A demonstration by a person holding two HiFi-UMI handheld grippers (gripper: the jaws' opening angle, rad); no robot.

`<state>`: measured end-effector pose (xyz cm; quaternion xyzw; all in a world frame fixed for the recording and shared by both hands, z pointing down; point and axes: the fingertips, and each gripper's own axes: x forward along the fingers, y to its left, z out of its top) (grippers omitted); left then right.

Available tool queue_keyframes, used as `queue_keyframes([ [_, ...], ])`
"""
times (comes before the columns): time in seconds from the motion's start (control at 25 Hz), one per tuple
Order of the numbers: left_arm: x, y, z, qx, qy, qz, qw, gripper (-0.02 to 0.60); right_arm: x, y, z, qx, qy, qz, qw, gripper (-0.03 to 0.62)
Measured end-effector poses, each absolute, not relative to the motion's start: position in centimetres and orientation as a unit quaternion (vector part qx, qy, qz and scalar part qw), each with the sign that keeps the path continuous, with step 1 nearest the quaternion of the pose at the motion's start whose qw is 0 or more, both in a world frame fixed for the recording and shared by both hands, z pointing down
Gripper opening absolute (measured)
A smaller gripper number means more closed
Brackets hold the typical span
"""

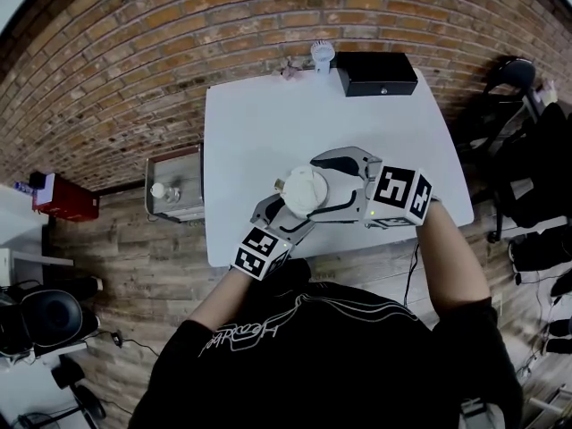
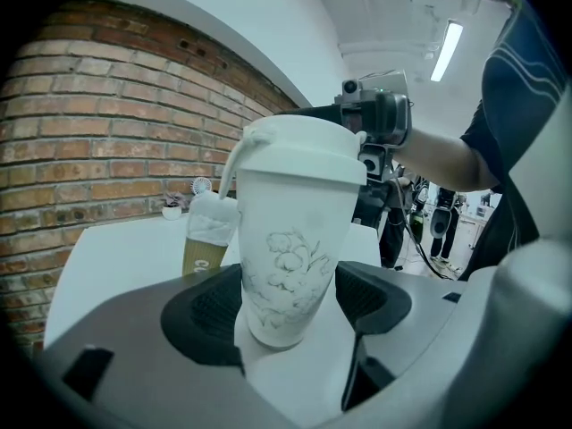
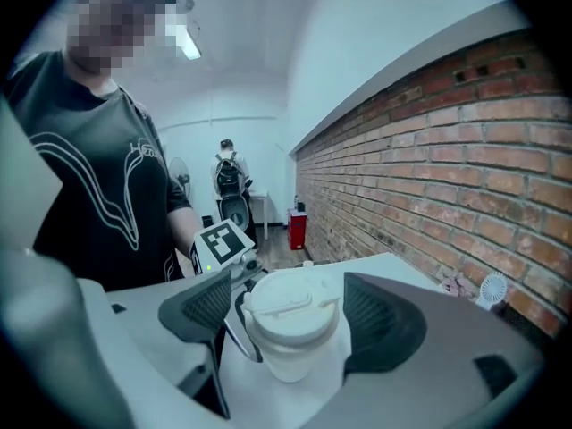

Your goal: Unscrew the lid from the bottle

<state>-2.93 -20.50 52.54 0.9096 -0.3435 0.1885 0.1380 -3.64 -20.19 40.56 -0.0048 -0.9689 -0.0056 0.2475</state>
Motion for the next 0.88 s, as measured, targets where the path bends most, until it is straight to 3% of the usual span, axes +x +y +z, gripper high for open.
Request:
queue_keyframes([
  [0.32,-2.8,-20.6,52.4,0.908,-0.346,0.190,0.141,0.347,-3.3,-21.1,41.3,0.147,-0.966,0.081,0.196,0.353],
  [0.88,-2.8,-20.7,52.3,0.908,-0.353,0.178,0.138,0.347,-3.7,-21.1,42.1,0.228,-0.953,0.046,0.194,0.311],
])
